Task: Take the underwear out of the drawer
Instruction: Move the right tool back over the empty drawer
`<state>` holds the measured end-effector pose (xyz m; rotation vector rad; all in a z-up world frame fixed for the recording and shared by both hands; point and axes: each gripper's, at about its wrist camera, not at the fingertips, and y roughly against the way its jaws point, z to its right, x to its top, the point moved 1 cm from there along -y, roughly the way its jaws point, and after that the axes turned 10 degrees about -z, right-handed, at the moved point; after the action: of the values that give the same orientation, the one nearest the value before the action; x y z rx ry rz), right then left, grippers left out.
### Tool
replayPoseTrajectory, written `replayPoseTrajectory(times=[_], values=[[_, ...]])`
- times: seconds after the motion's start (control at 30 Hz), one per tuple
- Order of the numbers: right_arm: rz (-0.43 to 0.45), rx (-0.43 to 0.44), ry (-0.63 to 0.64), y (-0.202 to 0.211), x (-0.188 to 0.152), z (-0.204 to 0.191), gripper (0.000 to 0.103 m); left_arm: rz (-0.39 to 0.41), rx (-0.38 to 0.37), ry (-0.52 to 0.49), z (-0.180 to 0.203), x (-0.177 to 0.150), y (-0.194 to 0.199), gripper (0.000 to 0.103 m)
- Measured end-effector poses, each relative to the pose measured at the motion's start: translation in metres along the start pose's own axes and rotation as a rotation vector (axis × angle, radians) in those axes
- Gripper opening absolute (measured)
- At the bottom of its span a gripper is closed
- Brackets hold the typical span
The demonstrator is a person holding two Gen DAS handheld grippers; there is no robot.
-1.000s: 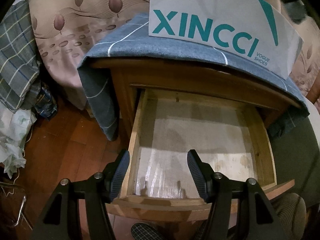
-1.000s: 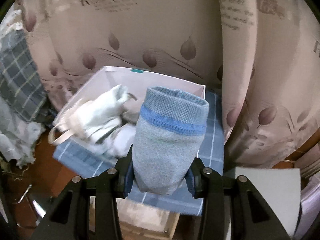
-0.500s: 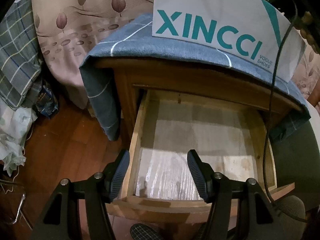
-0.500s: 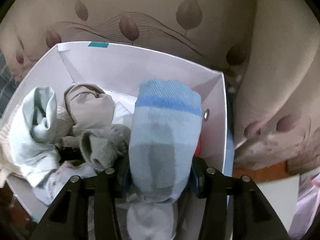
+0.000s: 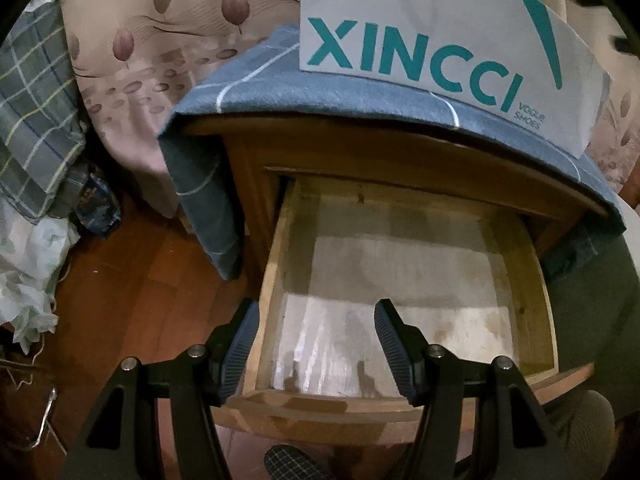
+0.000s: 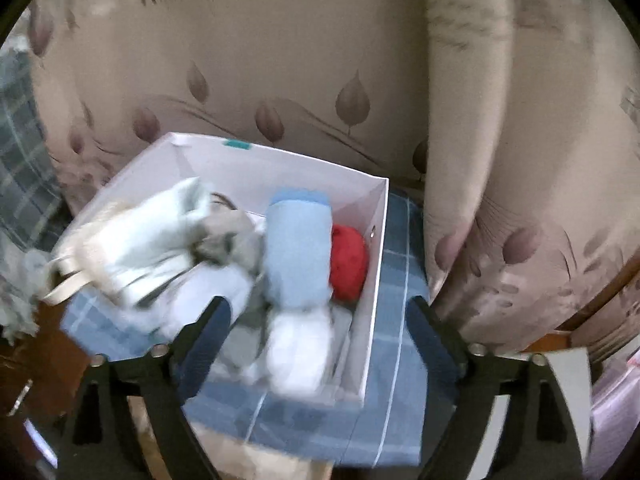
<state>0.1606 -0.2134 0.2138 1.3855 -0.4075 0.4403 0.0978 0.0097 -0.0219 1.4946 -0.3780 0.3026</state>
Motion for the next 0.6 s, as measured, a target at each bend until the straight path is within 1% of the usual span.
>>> replayPoseTrajectory(times=[0.07,0.1,0.13,0.2,0.23,0.3,0.37,0.43,0.53,0.6], values=[[0.037,0.009,-0.008,0.017,-0.027,-0.001,0.094,0.009,0.011,0.003,0.001,-0.002,0.003,0.061],[0.049,0.015,-0.014,0.022,-0.042,-0.002,0.099,0.011,0.016,0.004,0.001,-0.002,0.004,0.061],[0.057,0.017,-0.025,0.025,-0.058,-0.003,0.101,0.015,0.024,0.003,0.002,-0.003,0.006,0.061],[0.062,0.019,-0.051,0.025,-0.093,-0.007,0.102,0.02,0.038,0.0,0.003,-0.005,0.009,0.061],[0.051,0.007,-0.058,0.02,-0.113,-0.011,0.102,0.022,0.043,0.0,0.003,-0.006,0.01,0.061],[-0.003,-0.008,-0.094,0.001,-0.152,-0.02,0.102,0.026,0.047,0.001,0.005,-0.008,0.013,0.061],[-0.067,-0.002,-0.106,-0.022,-0.186,-0.029,0.102,0.02,0.046,-0.006,0.007,-0.012,0.013,0.061],[-0.146,-0.018,-0.069,-0.048,-0.214,-0.042,0.102,0.013,0.043,-0.023,0.011,-0.016,0.015,0.061],[-0.178,-0.014,0.001,-0.066,-0.231,-0.058,0.102,0.028,0.07,-0.044,0.016,-0.021,0.018,0.062],[-0.209,-0.011,0.024,-0.078,-0.236,-0.065,0.102,0.026,0.082,-0.075,0.023,-0.022,0.017,0.061]])
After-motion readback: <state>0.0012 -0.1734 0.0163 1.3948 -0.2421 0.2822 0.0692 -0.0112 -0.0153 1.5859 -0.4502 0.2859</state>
